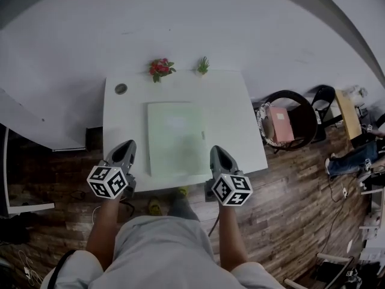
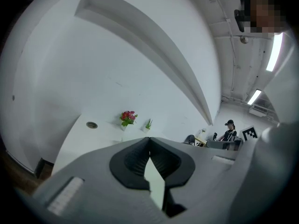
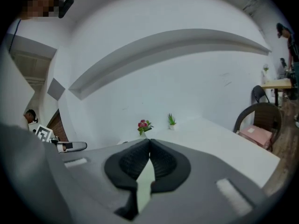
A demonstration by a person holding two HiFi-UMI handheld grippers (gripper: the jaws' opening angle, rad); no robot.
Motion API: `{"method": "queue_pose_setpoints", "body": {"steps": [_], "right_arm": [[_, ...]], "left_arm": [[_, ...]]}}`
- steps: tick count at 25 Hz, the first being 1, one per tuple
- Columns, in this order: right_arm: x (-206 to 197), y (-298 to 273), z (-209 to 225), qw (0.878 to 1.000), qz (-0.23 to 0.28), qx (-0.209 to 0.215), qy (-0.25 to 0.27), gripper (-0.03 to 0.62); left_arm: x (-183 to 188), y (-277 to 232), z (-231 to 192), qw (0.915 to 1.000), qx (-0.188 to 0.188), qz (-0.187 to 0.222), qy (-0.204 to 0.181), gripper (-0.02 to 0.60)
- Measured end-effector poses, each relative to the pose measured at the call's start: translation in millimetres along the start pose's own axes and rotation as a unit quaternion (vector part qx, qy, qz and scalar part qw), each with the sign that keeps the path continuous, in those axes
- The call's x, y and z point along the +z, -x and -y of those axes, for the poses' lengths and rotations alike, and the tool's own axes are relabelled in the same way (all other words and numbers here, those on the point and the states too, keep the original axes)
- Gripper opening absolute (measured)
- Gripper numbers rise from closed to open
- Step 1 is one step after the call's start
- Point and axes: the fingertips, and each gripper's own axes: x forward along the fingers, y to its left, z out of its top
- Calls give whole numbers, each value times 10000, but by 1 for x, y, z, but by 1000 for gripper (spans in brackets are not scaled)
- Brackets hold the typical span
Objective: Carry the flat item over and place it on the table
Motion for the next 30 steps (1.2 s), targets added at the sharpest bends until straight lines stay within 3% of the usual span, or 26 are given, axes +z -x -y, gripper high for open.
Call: {"method": "queue_pose_setpoints", "body": {"steps": [11, 24, 30], "right_arm": [[37, 41, -22, 9973, 613, -92, 387, 3], [57, 64, -35, 9917, 1137, -209, 558, 3], [66, 68, -37, 9901, 1233, -230, 628, 3]], "left_arm": [[50, 34, 13, 9966, -132, 523, -617, 9], [80, 46, 29, 9845, -306, 832, -1510, 9], [92, 48, 33, 9811, -331, 1017, -1611, 8]]}}
